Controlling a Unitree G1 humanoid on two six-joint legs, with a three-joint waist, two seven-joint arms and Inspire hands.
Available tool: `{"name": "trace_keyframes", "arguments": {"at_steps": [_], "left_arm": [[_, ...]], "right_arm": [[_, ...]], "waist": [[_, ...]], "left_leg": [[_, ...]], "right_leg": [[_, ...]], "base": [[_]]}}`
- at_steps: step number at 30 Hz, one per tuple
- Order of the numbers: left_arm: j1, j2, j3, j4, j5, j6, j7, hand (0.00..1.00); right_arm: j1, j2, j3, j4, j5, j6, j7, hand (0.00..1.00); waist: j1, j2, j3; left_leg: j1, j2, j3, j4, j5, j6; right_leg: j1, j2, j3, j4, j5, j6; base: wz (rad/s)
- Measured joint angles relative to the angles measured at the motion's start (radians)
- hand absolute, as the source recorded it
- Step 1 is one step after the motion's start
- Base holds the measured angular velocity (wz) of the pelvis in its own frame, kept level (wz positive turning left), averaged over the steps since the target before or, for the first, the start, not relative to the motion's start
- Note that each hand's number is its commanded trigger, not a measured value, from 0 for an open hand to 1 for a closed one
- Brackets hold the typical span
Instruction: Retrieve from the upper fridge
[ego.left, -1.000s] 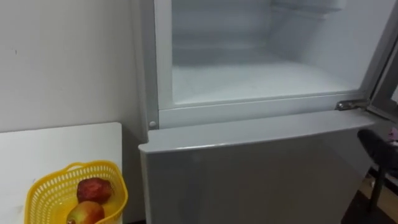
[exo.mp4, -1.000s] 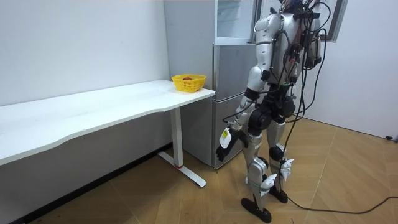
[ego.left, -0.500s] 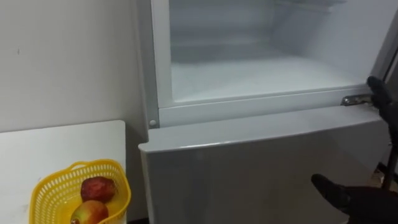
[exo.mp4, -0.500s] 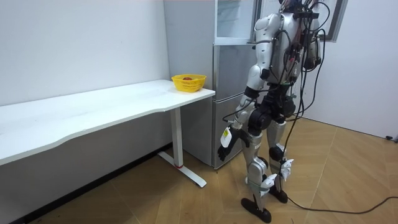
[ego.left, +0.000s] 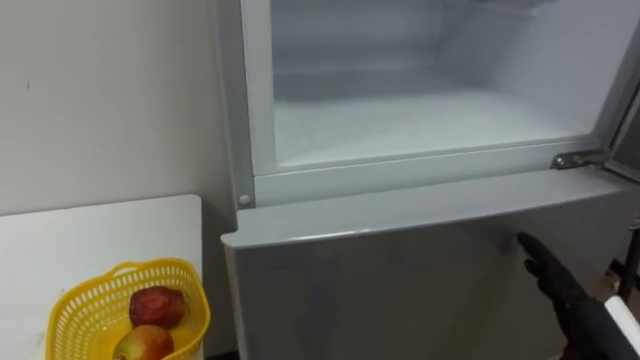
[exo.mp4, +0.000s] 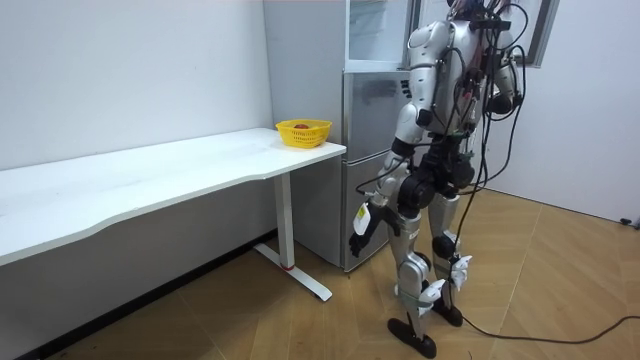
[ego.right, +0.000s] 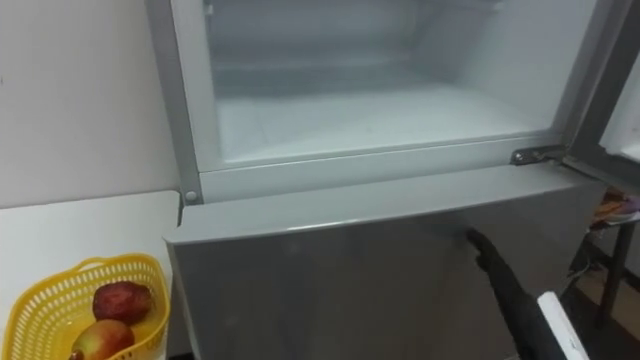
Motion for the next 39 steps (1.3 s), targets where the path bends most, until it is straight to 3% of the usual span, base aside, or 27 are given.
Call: {"name": "trace_keyframes", "arguments": {"at_steps": [7,14,19,23,26,28,32,39], "left_arm": [[-0.009,-0.002,-0.012,0.017,-0.005,-0.004,0.008,0.0],[0.016,-0.003,-0.025,-0.026,-0.066,-0.024,0.01,0.0],[0.018,-0.002,-0.023,-0.041,-0.076,-0.026,-0.001,0.0],[0.019,-0.002,-0.011,-0.042,-0.076,-0.028,-0.001,0.0],[0.04,0.0,0.023,-0.07,-0.076,-0.029,-0.002,0.0],[0.061,-0.001,0.068,-0.091,-0.074,-0.028,-0.002,0.0],[0.102,-0.001,0.139,-0.147,-0.069,-0.028,-0.008,0.0],[0.131,0.008,0.212,-0.202,-0.067,-0.012,-0.013,0.0]], "right_arm": [[0.038,0.023,-0.003,0.055,0.009,-0.003,-0.029,0.0],[0.067,0.028,-0.017,0.134,0.2,-0.028,-0.084,0.0],[0.065,0.077,-0.107,0.31,0.381,-0.034,-0.139,0.0],[0.061,0.081,-0.142,0.38,0.562,-0.037,-0.185,0.0],[0.051,0.081,-0.193,0.427,0.788,-0.037,-0.23,0.0],[0.02,0.075,-0.25,0.498,0.943,-0.038,-0.259,0.0],[-0.046,0.062,-0.341,0.604,1.116,-0.037,-0.285,0.0],[-0.173,-0.032,-0.442,0.7,1.353,-0.036,-0.321,0.0]], "waist": [[-0.01,0.02,-0.0038],[-0.039,0.014,-0.0071],[-0.067,0.014,-0.0068],[-0.079,0.01,-0.0019],[-0.083,0.007,0.0002],[-0.088,0.003,0.0],[-0.091,-0.011,-0.0014],[-0.087,-0.049,0.0003]], "left_leg": [[0.005,0.001,0.018,-0.005,0.0,0.0],[0.001,0.0,0.022,-0.005,0.0,0.001],[-0.003,0.0,0.021,-0.004,0.0,0.001],[-0.004,-0.001,0.022,-0.01,0.0,0.001],[-0.004,0.0,0.022,-0.009,0.0,0.001],[-0.005,-0.001,0.014,-0.009,0.0,0.001],[-0.008,-0.003,0.006,-0.009,0.0,0.001],[-0.008,-0.004,0.004,-0.006,0.0,0.001]], "right_leg": [[-0.005,0.003,0.02,0.0,0.0,0.0],[-0.011,0.003,0.025,0.001,0.001,-0.002],[-0.013,0.002,0.022,0.001,0.001,-0.002],[-0.017,0.003,0.03,0.001,0.001,-0.002],[-0.018,0.003,0.028,0.001,0.001,-0.002],[-0.017,0.002,0.023,0.0,0.001,-0.002],[-0.017,0.002,0.018,0.001,0.001,-0.002],[-0.014,0.002,0.018,0.001,0.001,-0.002]], "base": [[-0.08],[-0.02],[0.01],[-0.02],[0.0],[0.03],[0.06],[0.0]]}}
